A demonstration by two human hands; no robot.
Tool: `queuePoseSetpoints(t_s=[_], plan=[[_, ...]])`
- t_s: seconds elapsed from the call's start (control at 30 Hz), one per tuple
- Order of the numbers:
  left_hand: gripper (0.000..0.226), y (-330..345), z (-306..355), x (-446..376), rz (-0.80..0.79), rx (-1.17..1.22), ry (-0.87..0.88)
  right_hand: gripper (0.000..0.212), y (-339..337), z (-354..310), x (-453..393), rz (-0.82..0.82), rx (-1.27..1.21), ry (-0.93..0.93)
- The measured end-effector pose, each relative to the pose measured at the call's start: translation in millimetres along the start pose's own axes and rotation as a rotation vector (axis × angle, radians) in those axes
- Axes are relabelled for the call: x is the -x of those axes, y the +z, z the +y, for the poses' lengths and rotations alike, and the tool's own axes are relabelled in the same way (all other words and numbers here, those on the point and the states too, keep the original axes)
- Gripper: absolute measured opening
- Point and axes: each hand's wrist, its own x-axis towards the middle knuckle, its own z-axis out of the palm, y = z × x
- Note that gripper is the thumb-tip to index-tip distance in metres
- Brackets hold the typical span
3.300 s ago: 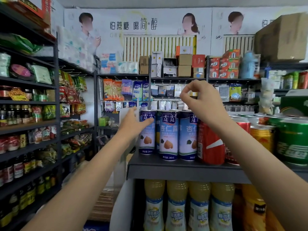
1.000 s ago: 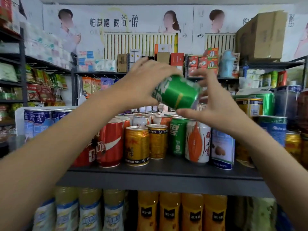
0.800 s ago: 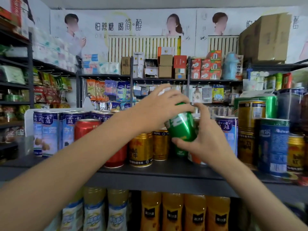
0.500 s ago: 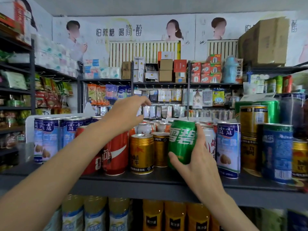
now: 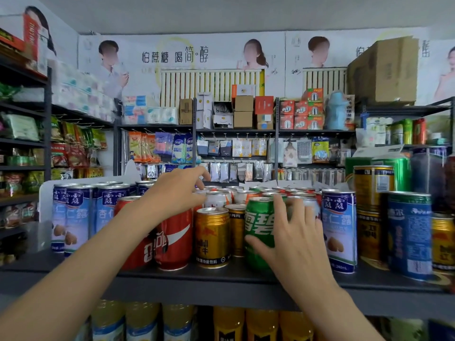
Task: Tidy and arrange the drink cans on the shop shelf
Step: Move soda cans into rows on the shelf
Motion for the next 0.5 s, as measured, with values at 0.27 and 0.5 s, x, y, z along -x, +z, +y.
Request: queuePoseSetpoints(t_s=[0.27, 0.5], plan=[[0.025, -15.8, -14.5, -6.0, 0.007, -0.004, -0.02, 0.027, -21.7, -18.1, -88.2, -0.307, -0.299, -0.191], [0.027, -24.6, -42.3, -6.2, -0.006, -0.028, -0.071, 0.029, 7.9, -39.0, -122.8, -0.631, -0.605, -0.221]])
